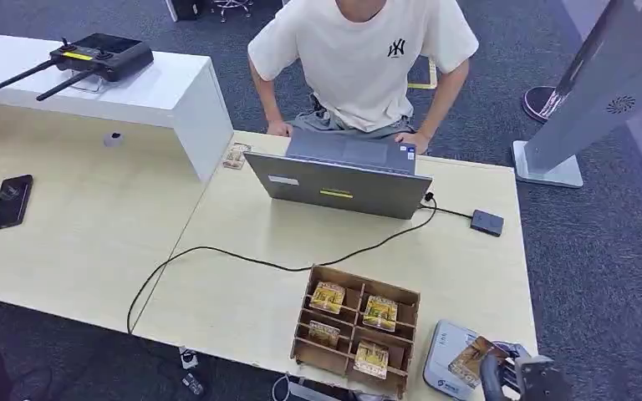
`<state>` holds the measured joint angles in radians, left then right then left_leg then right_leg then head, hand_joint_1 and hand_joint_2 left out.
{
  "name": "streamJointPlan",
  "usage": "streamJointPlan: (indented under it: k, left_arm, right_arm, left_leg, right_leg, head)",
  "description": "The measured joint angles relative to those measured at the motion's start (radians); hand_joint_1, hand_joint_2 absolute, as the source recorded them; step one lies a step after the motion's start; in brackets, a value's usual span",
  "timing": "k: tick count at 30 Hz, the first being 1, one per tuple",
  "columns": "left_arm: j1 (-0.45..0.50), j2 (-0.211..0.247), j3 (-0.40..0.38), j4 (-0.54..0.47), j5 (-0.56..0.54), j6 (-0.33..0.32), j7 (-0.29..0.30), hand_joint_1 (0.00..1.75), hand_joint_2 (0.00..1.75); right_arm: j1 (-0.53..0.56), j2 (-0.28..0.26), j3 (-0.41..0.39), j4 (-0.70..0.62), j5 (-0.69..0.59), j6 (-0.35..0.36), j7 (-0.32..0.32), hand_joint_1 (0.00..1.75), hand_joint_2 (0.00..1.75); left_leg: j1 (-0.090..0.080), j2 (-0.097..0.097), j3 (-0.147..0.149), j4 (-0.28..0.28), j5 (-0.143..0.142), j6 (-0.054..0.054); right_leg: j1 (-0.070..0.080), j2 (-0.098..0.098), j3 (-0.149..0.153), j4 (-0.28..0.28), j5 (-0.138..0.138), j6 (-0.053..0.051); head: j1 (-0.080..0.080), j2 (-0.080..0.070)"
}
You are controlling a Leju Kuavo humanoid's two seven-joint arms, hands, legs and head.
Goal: Pass the card to the sensor for recognition and then transmit it.
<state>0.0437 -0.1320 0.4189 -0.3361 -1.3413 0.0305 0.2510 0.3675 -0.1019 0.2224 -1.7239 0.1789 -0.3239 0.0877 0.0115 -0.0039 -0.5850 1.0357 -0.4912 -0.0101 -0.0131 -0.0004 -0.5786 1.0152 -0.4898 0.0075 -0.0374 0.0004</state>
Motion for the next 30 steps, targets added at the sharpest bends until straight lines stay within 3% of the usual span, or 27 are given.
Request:
streamJointPlan:
  k: [13, 30]
  left_arm:
    - [-0.018, 0.001, 0.009, 0.028, -0.012, 0.0, 0.0, 0.0, 0.0]
    - [-0.018, 0.001, 0.021, 0.043, -0.016, 0.0, 0.0, 0.0, 0.0]
  right_arm:
    - [-0.076, -0.008, 0.05, 0.101, 0.028, 0.01, 0.032, 1.75, 1.75]
    - [-0.088, -0.025, 0.049, 0.151, 0.174, -0.004, 0.089, 1.75, 1.75]
  left_leg:
    - [0.0, 0.0, 0.0, 0.0, 0.0, 0.0]
    - [0.0, 0.0, 0.0, 0.0, 0.0, 0.0]
  right_leg:
    - [0.0, 0.0, 0.0, 0.0, 0.0, 0.0]
    - [0.0, 0.0, 0.0, 0.0, 0.0, 0.0]
  head:
    - [0.0, 0.0]
    - [0.0, 0.0]
